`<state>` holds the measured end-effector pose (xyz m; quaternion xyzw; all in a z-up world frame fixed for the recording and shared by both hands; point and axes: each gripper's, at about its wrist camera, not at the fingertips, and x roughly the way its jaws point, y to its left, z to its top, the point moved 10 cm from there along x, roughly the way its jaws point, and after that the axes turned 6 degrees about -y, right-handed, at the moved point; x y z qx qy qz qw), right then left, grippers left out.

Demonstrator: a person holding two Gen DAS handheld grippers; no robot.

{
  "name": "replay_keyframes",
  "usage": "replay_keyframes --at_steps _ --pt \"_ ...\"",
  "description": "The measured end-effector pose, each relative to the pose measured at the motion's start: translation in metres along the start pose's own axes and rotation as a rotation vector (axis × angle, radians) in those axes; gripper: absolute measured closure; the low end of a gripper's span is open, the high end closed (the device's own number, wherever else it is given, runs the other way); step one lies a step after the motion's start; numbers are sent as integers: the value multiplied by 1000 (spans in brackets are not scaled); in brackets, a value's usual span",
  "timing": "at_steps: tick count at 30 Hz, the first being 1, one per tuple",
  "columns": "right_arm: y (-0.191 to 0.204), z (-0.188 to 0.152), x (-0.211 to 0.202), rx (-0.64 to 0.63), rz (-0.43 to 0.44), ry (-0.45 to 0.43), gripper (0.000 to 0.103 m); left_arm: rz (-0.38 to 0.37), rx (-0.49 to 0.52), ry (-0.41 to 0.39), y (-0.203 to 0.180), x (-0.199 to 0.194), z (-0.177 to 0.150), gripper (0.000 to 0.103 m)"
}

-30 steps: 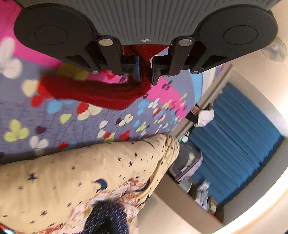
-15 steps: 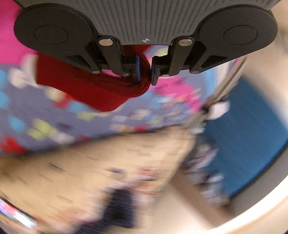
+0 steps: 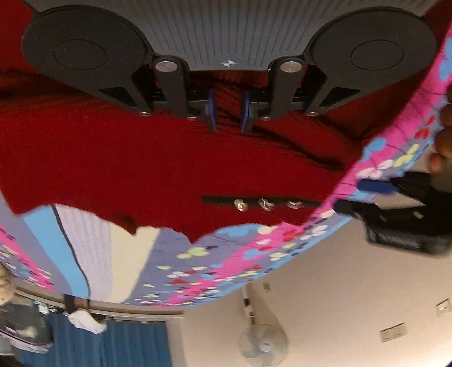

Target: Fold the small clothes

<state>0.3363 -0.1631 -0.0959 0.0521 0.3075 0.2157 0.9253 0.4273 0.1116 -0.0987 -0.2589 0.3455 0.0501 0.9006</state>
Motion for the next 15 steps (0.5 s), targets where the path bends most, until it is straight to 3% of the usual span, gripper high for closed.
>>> replay_keyframes --at_steps 3,5,8,11,12,15 --pt "-9 17 -23 83 2 -46 64 -28 -62 43 10 11 -3 46" --pt "-29 24 -33 117 -56 -67 63 -38 -78 41 13 15 0 47" --pt "-71 29 -50 170 -206 -124 63 -52 -53 43 12 24 3 47" --pt "-134 27 -72 268 -439 -175 59 -39 -26 39 12 29 3 48" --pt "-156 23 -78 303 -519 -175 54 -34 -21 36 11 29 3 48" --pt "-194 9 -71 361 -581 -153 47 -12 43 20 4 31 0 48"
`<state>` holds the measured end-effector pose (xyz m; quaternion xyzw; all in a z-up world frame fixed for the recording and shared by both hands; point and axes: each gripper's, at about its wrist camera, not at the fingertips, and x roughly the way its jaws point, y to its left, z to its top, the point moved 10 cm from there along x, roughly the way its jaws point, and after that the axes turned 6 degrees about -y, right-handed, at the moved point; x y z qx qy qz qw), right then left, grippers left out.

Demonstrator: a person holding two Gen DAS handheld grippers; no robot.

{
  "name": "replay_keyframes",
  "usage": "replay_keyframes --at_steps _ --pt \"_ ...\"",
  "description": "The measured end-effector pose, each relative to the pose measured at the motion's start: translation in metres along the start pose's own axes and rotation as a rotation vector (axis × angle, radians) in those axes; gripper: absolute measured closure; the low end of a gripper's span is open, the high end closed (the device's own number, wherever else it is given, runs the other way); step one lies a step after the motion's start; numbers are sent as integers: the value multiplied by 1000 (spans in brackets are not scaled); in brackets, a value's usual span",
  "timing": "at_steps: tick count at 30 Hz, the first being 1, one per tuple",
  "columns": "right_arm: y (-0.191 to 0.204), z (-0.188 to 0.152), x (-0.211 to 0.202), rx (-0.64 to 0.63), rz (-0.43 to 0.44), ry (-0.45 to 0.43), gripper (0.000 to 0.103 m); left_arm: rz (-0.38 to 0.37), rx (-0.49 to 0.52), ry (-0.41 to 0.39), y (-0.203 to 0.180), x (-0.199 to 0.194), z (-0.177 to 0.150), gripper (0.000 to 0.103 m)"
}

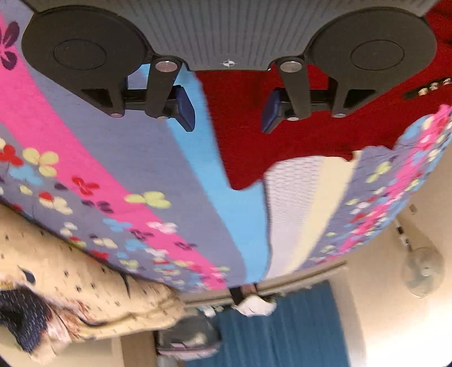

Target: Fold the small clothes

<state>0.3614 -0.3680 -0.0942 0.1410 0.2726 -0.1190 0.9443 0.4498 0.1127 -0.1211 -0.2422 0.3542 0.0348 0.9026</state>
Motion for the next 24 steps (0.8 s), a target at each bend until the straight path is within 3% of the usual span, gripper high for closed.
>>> replay_keyframes --at_steps 3,4,5,6,7,12,14,16,19,20,22,24 --pt "-9 -15 26 -1 -15 76 46 25 91 -16 -8 2 -5 49" --pt "-10 -18 29 15 -13 87 49 34 123 -19 -11 2 -6 60" --pt "-8 -19 31 29 5 90 61 47 157 -21 -13 3 -7 83" --pt "0 -16 29 33 53 88 79 66 182 -25 -13 2 -8 89" --pt "2 -10 27 20 42 62 86 72 191 -44 -13 0 -6 96" --pt "-15 9 18 85 -2 0 88 -17 279 -135 -40 -17 2 97" --pt "-31 -6 31 101 -71 55 90 10 310 -96 -40 -8 -9 97" --pt "-40 -11 31 137 -96 76 87 84 310 -87 -32 -5 -10 97" --pt "-39 11 7 98 -151 -4 81 93 282 -169 -30 -21 6 97" --pt "-33 20 -3 77 -136 -48 81 68 275 -188 -34 -25 9 97" --pt "-9 24 -14 52 -6 -76 81 9 279 -171 -44 -26 5 97" --pt "11 8 -7 1 102 -14 84 -30 268 -64 -48 -11 -12 95"
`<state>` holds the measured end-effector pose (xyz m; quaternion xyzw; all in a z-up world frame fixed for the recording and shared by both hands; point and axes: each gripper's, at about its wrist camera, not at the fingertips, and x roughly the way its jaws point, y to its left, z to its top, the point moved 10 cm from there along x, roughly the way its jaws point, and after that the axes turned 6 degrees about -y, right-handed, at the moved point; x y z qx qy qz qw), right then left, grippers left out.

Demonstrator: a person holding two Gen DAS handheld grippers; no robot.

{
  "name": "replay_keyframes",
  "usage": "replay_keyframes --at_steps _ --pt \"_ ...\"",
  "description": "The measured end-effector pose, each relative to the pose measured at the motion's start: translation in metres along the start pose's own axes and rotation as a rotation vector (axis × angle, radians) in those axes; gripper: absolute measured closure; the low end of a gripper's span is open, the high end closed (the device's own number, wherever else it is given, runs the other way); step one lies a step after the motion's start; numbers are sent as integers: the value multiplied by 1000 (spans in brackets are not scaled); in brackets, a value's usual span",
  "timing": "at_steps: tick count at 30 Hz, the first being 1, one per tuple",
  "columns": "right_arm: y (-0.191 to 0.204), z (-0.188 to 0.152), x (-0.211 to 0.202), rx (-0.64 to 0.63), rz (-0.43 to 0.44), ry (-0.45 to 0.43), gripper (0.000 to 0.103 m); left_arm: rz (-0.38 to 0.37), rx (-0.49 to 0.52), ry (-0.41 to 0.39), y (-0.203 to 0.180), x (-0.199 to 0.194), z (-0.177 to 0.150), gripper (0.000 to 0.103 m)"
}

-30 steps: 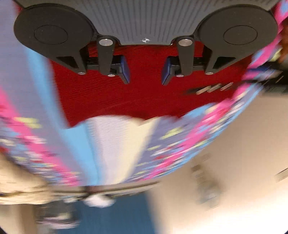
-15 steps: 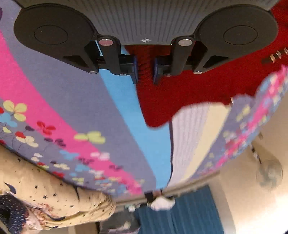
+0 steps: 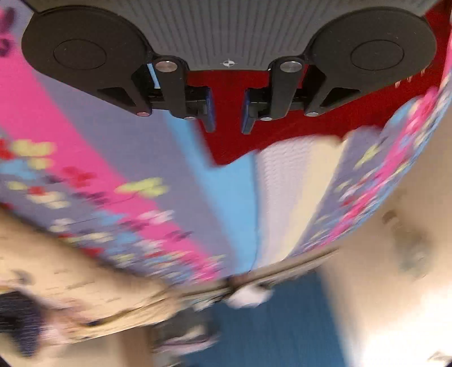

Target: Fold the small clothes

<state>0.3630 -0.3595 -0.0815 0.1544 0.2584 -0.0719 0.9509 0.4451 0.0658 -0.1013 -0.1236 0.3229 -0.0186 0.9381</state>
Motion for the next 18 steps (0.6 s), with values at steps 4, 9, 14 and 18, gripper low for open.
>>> replay_keyframes --at_steps 4,9,14,18 --pt "-13 -28 16 -4 -60 106 87 28 15 85 -1 10 -20 93" --pt "-5 -39 21 -66 -55 153 85 15 78 68 -17 8 -23 74" --pt "-5 -6 -22 30 -45 54 78 124 288 -49 -28 -17 -21 61" --pt "-7 13 -93 55 -7 -67 67 79 317 -161 -43 -71 -17 30"
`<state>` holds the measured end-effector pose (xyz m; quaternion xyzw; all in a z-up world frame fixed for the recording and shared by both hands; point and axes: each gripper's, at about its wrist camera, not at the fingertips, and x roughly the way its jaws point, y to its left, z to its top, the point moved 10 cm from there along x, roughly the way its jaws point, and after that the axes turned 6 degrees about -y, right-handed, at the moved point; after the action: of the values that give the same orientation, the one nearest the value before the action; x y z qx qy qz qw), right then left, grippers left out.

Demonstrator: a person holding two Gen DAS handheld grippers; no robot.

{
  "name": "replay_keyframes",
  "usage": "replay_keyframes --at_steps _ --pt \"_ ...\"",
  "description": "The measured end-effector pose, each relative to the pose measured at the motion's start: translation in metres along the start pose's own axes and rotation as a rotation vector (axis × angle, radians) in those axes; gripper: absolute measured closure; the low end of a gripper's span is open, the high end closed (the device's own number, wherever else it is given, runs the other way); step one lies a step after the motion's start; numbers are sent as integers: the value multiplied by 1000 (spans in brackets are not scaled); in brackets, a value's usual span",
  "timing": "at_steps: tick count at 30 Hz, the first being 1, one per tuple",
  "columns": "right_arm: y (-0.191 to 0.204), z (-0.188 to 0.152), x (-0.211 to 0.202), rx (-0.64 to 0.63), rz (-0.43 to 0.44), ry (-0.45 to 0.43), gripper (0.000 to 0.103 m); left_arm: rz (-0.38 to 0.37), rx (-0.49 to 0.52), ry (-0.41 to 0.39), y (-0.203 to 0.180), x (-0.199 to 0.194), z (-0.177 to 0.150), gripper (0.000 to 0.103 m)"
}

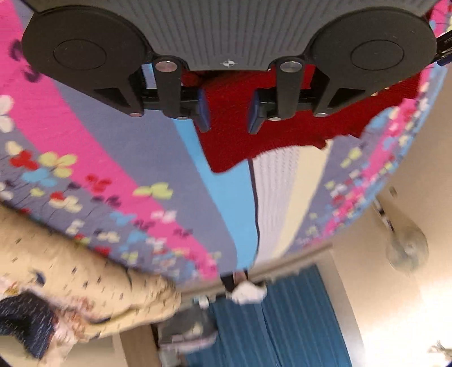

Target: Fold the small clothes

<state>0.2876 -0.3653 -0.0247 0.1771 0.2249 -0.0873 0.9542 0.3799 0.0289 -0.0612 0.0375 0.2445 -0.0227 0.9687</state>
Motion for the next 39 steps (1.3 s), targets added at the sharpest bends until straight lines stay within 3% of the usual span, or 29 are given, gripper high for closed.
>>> replay_keyframes --at_steps 6,12,13,15,17,19,24,28,33,36,39 --pt "-26 5 -98 -81 24 -115 66 -32 22 -61 -6 -95 -14 19" --pt "-72 -26 -183 -85 -15 -197 66 -59 89 -128 -2 -208 -66 17" --pt "-79 -33 -191 -78 -13 -195 66 -68 93 -127 0 -220 -79 21" --pt "-89 -52 -207 -74 1 -197 66 -75 96 -97 3 -236 -109 41" --pt "-101 -76 -216 -79 5 -173 68 -79 85 -39 7 -245 -140 77" --pt "-113 -97 -223 -78 0 -145 79 -71 60 0 12 -252 -164 88" --pt "-142 -135 -225 4 -34 -36 78 -37 -54 51 34 -256 -181 88" --pt "-151 -137 -225 43 -43 -37 77 -14 -132 103 55 -251 -190 87" --pt "-161 -161 -213 79 -55 45 72 -7 -184 149 67 -253 -202 85" --pt "-168 -163 -208 57 -94 43 62 -6 -202 169 70 -248 -203 74" --pt "-180 -170 -195 96 -133 87 60 2 -227 200 73 -237 -203 67"
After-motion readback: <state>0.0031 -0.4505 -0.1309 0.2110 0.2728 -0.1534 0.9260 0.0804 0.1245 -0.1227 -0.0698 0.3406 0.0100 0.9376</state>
